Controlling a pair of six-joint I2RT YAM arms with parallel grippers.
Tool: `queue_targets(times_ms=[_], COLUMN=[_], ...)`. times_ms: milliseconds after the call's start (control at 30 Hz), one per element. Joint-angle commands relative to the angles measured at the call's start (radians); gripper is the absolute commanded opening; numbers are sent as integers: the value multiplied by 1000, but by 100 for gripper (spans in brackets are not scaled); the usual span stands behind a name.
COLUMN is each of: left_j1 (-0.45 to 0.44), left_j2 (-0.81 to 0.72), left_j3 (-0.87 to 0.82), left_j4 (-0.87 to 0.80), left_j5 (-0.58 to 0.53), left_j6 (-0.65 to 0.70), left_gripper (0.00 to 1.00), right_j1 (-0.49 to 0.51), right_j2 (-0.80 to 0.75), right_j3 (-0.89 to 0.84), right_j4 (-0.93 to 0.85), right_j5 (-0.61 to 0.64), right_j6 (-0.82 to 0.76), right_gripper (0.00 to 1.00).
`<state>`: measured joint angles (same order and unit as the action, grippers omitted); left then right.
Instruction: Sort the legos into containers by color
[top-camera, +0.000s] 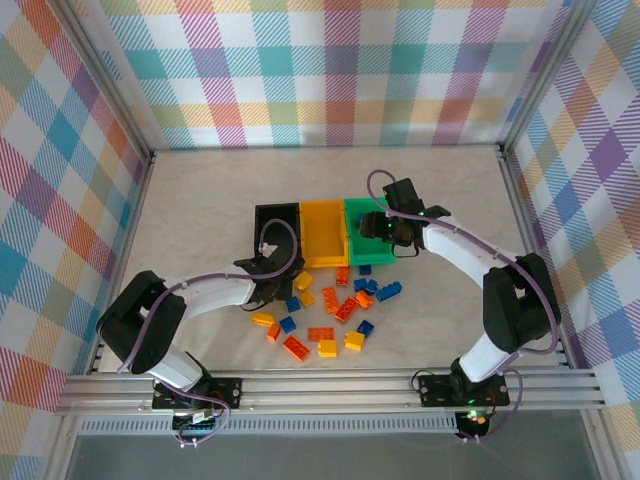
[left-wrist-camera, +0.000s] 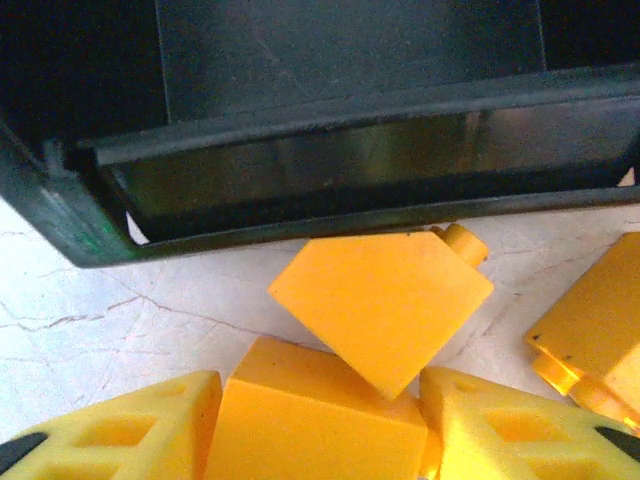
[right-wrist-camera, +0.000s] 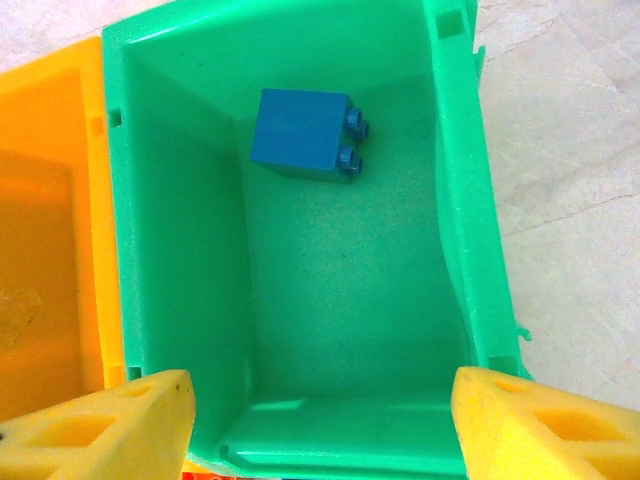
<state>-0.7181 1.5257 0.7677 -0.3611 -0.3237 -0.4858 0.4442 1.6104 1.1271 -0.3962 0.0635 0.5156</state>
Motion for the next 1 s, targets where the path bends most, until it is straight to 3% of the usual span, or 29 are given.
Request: queue_targets(times_ms=[0,167,267,433,600,867,967], left_j1=[-10,-15,18,176,260,304,305], left_j2=[-90,-268,-280,-142,66,234,251], left_j3=[-13,7,91,229,401,513,531], left_j4=[-50,-159,-217,-115,-86,-93,-94], left_j5=[13,24,6,80,115,114,123], left_j6=[-26,-71,-71,-68,-65,-53,-51], left_gripper=[48,45,44,39,37,38,50], right_j1=[-8,-10,-9,-9,-10,-10,-9], right_j2=[-35,-38,-47,-62,-91,-192,-226], right_j3=[-4,-3,-7,-29,-60,-143,-173], right_j4=[14,14,17,10,-23,-56,-83], right_j5=[6,1,-4,-9,-13,-54,-108], right_j6=[9,16,21,30,29,16,-4], right_gripper=[69,69,69,69,68,68,68])
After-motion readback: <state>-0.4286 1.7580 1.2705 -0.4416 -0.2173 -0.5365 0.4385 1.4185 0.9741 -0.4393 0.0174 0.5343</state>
